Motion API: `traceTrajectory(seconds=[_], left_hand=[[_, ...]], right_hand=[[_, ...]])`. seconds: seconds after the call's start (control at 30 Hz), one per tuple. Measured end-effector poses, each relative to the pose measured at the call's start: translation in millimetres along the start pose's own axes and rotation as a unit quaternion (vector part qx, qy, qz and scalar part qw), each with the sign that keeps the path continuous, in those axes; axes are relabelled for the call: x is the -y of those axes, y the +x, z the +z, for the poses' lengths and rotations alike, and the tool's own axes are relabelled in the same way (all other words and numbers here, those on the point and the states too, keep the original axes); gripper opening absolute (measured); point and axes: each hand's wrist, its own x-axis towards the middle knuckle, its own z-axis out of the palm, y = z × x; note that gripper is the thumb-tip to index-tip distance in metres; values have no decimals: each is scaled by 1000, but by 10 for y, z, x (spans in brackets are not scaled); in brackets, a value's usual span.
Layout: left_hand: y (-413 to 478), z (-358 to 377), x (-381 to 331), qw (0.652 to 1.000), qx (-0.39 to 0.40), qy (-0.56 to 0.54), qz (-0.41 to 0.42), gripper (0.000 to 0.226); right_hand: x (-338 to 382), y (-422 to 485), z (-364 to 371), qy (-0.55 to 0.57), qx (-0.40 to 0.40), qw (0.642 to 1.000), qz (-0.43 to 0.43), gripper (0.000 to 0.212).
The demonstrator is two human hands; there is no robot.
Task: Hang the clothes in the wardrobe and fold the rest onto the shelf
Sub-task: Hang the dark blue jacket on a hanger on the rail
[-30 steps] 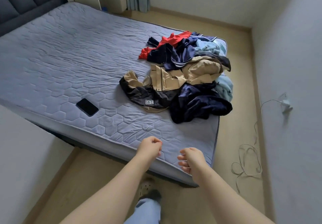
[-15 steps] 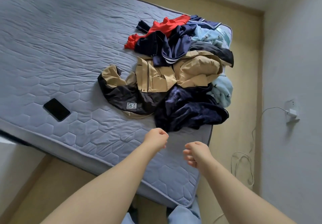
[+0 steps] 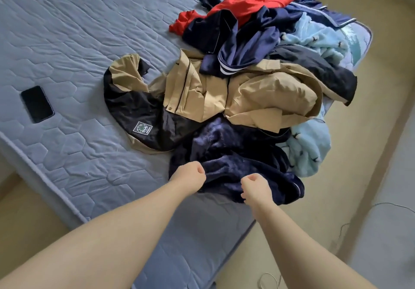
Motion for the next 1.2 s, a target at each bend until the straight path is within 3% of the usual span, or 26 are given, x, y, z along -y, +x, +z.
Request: traceTrajectory(seconds=[0.1, 0.23, 0.3, 0.37, 0.5, 0.57, 0.7, 0.87, 1.0, 1.2], left_hand=[[349, 248, -150, 998, -7, 40, 47, 34], [706, 584, -225, 987, -37, 120, 97, 72], [838, 700, -170, 986, -35, 136, 84, 71], [921, 778, -102, 983, -53, 158, 83, 53], [931, 803, 53, 981, -78, 143, 102, 25], [811, 759, 105, 980, -48, 172, 86, 10], [487, 619, 250, 964, -2, 259, 64, 21], [88, 209, 328, 970, -46, 229, 67, 18], [-356, -198, 353, 971, -75, 206, 92, 17], [-1363, -1140, 596, 971, -114, 138, 158, 15]], right_hand=[[-113, 374, 5, -147, -34, 985, -78, 24], [-300, 736, 49, -331, -91, 923, -173, 64], [-357, 937, 30, -382, -98, 901, -181, 75], [-382, 1105, 11, -414, -82, 891, -164, 68], [-484, 1153, 163, -452, -32, 874, -177, 20], [-564, 1019, 225, -442, -16, 881, -170, 14], [-619, 674, 301, -396, 5, 900, -181, 11], [-376, 168, 392, -301, 14, 935, -186, 15], [-139, -342, 424, -136, 29, 976, -170, 5], [530, -1544, 548, 8, -1, 967, -256, 8]])
